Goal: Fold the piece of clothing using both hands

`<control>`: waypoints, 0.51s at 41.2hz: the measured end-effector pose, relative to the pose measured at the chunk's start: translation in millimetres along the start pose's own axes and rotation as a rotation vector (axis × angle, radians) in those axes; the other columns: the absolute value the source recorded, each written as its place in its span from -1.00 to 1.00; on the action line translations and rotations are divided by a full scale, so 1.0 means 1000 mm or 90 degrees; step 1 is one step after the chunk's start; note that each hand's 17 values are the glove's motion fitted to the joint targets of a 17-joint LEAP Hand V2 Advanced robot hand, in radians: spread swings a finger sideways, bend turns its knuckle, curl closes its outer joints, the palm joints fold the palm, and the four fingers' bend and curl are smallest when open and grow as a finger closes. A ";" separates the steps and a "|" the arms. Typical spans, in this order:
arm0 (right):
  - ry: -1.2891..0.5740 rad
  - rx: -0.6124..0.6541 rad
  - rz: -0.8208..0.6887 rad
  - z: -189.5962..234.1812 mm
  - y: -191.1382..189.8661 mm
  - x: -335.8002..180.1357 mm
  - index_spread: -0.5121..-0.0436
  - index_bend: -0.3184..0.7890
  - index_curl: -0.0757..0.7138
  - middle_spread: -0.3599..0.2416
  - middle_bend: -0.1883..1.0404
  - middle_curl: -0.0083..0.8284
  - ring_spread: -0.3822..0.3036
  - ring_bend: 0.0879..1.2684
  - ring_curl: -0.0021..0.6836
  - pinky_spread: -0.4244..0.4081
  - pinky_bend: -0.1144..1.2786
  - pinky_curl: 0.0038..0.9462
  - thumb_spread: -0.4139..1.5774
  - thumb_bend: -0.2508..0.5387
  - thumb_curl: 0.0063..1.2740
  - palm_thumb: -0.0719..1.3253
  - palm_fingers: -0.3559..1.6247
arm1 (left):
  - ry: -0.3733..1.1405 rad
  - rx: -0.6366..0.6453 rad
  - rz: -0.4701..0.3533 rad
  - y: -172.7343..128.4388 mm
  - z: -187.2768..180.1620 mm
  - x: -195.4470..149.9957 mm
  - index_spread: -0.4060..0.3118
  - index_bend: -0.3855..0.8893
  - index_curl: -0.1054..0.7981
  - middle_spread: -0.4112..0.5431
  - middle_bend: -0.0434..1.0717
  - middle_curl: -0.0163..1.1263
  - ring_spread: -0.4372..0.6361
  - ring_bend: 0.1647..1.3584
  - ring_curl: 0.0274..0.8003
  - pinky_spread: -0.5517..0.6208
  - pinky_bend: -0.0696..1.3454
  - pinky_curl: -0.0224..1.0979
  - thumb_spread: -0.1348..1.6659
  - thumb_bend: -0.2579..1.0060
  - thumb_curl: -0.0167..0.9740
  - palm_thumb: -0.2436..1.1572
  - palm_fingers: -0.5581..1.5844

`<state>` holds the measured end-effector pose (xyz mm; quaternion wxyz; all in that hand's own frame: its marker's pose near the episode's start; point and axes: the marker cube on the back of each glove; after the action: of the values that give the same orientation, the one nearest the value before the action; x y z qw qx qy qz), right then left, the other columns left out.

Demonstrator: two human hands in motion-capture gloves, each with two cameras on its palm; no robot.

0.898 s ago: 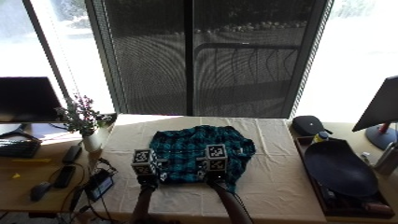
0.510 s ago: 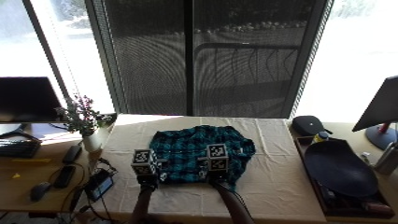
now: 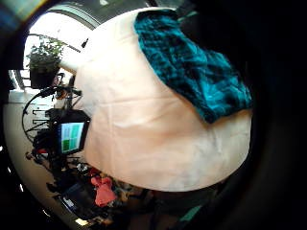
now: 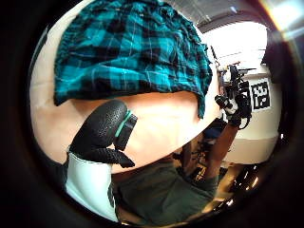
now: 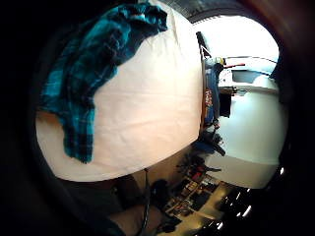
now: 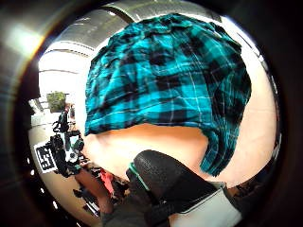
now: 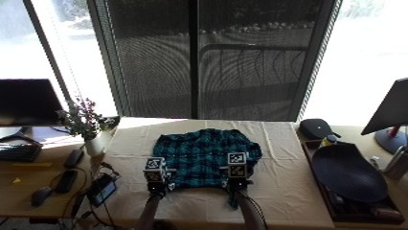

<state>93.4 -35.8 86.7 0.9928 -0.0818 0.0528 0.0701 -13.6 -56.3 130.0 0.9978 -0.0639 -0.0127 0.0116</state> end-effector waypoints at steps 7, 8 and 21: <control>0.000 -0.038 -0.015 -0.002 0.035 0.000 -0.51 -0.26 -0.42 0.36 -0.40 -0.35 0.68 -0.72 -0.48 0.62 0.19 -0.30 0.38 -0.42 -0.61 -0.58 -0.71 | -0.082 -0.029 0.009 0.012 0.008 0.005 -0.08 -0.23 -0.31 -0.04 -0.57 -0.39 0.29 -0.39 -0.40 0.39 0.01 -0.47 0.29 -0.65 -0.39 -0.14 -0.26; -0.008 -0.043 -0.029 0.002 0.036 -0.003 -0.50 -0.25 -0.42 0.37 -0.40 -0.34 0.68 -0.72 -0.48 0.63 0.19 -0.30 0.38 -0.41 -0.60 -0.56 -0.72 | -0.094 -0.021 0.014 0.013 0.006 0.007 -0.08 -0.23 -0.31 -0.03 -0.58 -0.39 0.29 -0.39 -0.40 0.39 0.02 -0.47 0.29 -0.64 -0.39 -0.14 -0.26; -0.006 0.226 -0.068 0.011 -0.002 -0.011 -0.47 0.31 -0.12 -0.11 -0.33 -0.27 0.07 -0.60 -0.41 0.22 -0.10 -0.44 0.54 0.05 -0.45 0.00 -0.10 | -0.078 0.169 0.056 -0.022 0.036 0.006 -0.36 0.23 -0.02 -0.38 -0.45 -0.34 -0.10 -0.50 -0.46 0.15 -0.22 -0.56 0.40 -0.52 -0.32 0.08 0.20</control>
<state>84.2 -37.5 98.6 0.9942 0.0921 0.0556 0.0073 -8.2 -73.5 168.8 0.9934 0.0692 -0.0693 0.0605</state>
